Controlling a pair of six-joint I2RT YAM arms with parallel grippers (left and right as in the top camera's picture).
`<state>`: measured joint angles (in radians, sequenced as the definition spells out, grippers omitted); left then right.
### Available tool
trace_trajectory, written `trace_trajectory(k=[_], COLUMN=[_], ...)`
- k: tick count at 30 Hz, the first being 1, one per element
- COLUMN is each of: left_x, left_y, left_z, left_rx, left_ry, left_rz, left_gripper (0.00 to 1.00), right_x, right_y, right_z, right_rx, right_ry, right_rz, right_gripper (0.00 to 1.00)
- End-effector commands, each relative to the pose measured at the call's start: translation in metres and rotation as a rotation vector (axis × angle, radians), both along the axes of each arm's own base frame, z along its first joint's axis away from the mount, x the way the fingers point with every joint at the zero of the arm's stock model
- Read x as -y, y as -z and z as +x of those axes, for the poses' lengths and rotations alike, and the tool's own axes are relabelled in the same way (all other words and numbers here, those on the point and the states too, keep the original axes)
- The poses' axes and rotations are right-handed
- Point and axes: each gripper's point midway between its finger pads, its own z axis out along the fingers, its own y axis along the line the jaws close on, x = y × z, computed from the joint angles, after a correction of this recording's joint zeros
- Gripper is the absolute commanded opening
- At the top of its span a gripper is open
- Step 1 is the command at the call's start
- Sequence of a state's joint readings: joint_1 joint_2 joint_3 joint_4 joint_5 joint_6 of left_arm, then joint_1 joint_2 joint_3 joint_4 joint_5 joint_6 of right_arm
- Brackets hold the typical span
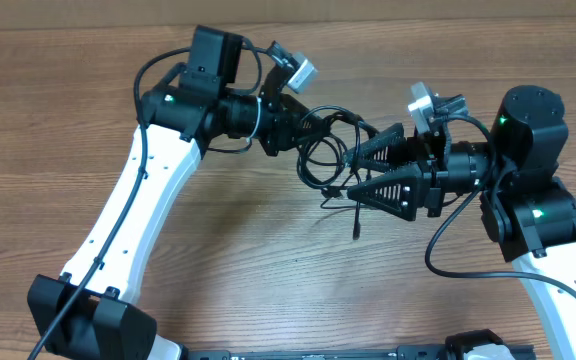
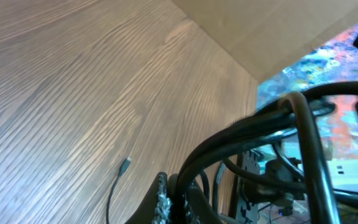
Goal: Untangle cables
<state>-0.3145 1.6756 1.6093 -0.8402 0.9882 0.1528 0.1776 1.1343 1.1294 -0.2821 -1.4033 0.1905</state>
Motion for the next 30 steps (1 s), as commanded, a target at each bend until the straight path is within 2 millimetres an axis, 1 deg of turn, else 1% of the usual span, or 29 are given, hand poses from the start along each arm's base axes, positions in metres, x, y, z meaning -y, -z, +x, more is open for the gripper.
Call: trace_trajectory(k=[1, 4, 8, 12, 13, 16, 23, 26, 27, 30], left_x=[-0.019, -0.023, -0.023, -0.023, -0.024, -0.028, -0.039, -0.037, -0.035, -0.028], left_y=[0.0, 0.003, 0.004, 0.004, 0.005, 0.009, 0.018, 0.012, 0.007, -0.007], left_z=[0.018, 0.019, 0.02, 0.02, 0.021, 0.026, 0.039, 0.046, 0.05, 0.054], left_rx=[0.014, 0.008, 0.01, 0.007, 0.008, 0.013, 0.05, 0.097, 0.133, 0.202], left_ry=[-0.118, -0.132, -0.138, -0.14, -0.143, -0.177, -0.246, -0.248, -0.246, -0.208], left_rz=[0.072, 0.089, 0.096, 0.095, 0.099, 0.132, 0.208, 0.192, 0.18, 0.121], left_gripper=[0.04, 0.04, 0.04, 0.04, 0.04, 0.04, 0.04, 0.04, 0.04, 0.04], right_x=[0.001, 0.002, 0.003, 0.003, 0.003, 0.003, 0.003, 0.003, 0.003, 0.003], right_y=[-0.018, -0.02, -0.023, -0.023, -0.023, -0.023, -0.023, -0.023, -0.023, -0.022], right_z=[-0.026, -0.027, -0.033, -0.033, -0.033, -0.033, -0.033, -0.033, -0.033, -0.033], right_rx=[0.068, 0.07, 0.082, 0.079, 0.079, 0.079, 0.078, 0.073, 0.072, 0.058], right_ry=[-0.126, -0.132, -0.166, -0.17, -0.169, -0.17, -0.17, -0.17, -0.17, -0.169], right_rz=[0.036, 0.038, 0.045, 0.045, 0.045, 0.045, 0.045, 0.045, 0.044, 0.043], right_gripper=[0.65, 0.65, 0.65, 0.65, 0.61, 0.56, 0.54, 0.53, 0.53, 0.5])
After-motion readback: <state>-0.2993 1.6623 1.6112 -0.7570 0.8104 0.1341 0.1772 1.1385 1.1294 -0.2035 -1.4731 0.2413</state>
